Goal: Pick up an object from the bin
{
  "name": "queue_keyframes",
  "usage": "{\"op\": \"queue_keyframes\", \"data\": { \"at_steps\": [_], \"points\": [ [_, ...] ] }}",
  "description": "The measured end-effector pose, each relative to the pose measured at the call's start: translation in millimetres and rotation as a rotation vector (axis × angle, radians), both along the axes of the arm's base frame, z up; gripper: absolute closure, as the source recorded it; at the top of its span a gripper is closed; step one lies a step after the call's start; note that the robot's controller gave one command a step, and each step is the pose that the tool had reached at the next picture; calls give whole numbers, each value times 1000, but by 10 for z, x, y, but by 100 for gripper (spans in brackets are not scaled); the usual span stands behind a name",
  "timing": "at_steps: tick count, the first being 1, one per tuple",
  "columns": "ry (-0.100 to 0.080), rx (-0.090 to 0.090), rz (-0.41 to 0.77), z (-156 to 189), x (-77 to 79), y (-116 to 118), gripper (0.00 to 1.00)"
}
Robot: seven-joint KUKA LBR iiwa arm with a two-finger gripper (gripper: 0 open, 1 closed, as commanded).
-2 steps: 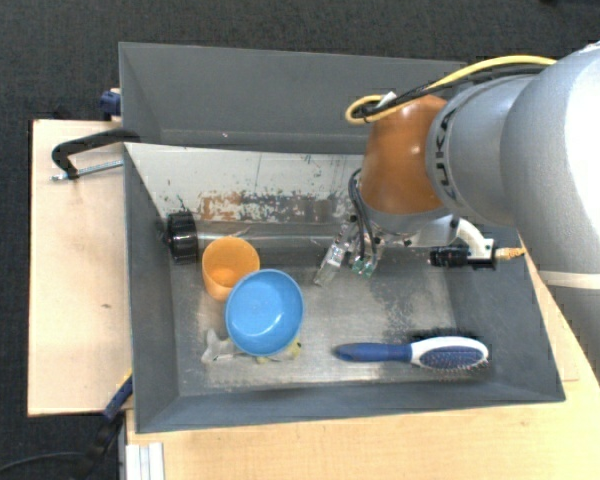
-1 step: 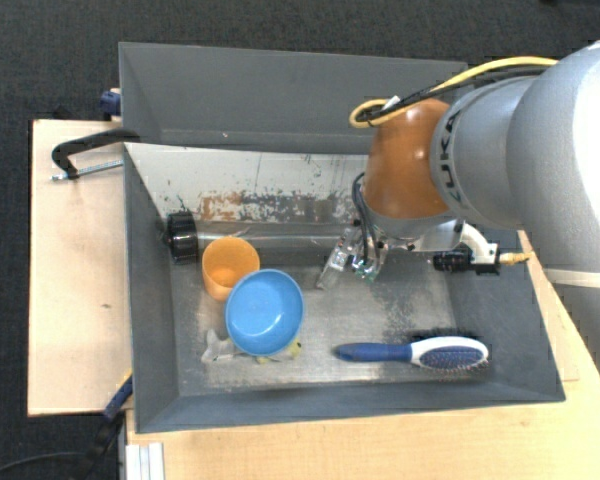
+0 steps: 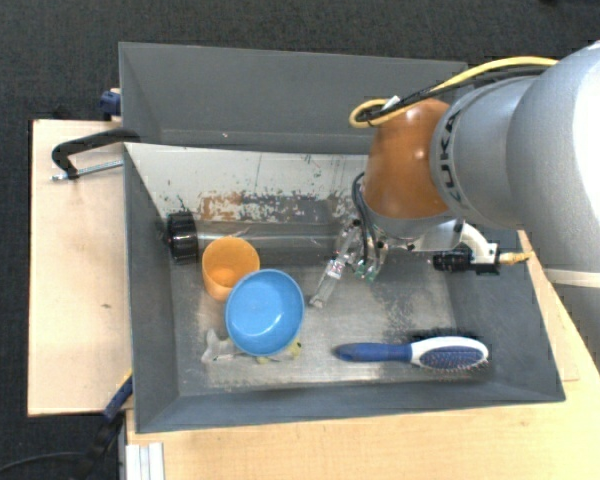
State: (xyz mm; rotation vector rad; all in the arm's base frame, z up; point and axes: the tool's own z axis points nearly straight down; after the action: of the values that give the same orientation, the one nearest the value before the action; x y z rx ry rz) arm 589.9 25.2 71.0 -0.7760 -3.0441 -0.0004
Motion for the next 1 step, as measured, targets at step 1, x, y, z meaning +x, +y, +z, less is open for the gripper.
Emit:
{"op": "queue_keyframes", "data": {
  "at_steps": [1],
  "points": [
    [1, 1, 98, 92, -217, 139, 0]
  ]
}}
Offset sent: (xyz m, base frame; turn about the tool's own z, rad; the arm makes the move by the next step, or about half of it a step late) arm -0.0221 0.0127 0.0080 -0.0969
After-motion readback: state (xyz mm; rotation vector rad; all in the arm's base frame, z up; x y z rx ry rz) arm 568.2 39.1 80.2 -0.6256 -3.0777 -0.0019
